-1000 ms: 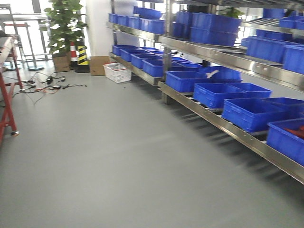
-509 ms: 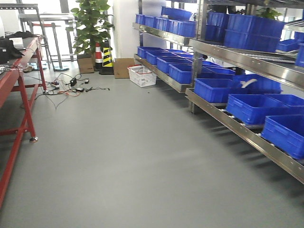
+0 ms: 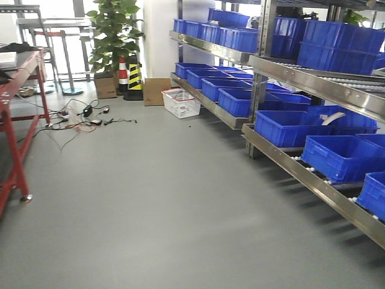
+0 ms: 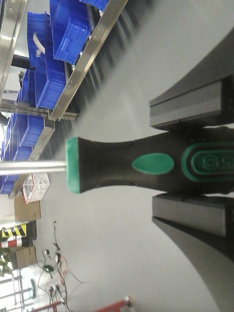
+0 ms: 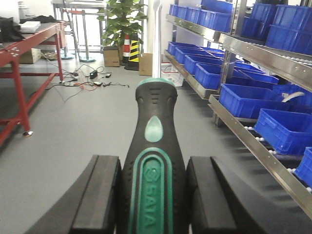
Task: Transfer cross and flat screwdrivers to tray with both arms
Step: 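Hold both screwdrivers while the base drives to the shelf station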
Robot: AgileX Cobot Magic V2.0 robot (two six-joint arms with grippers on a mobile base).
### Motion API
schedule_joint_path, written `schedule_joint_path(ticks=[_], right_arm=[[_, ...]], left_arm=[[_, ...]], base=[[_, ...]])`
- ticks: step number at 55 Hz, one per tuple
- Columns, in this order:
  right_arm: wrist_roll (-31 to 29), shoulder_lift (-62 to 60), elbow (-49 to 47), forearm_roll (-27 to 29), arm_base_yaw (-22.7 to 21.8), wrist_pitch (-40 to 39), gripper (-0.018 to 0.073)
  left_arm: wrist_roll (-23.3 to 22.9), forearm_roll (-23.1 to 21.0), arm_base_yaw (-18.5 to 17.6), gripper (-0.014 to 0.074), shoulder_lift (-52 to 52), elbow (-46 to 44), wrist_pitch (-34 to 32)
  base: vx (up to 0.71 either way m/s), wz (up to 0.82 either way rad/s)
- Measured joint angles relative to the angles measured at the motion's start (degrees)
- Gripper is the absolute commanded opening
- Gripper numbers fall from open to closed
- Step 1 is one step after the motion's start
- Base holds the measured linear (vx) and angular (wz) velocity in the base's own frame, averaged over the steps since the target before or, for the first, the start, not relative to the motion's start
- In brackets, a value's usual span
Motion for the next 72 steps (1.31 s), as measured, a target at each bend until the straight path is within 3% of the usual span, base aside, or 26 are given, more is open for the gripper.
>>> schedule_joint_path(ticks=[72], right_arm=[[0.0,0.0,0.0,0.0,0.0,0.0,-0.0008]], left_arm=[[0.0,0.1,0.0,0.0003,0.0,0.0,0.0]], base=[[0.57,-0.21]])
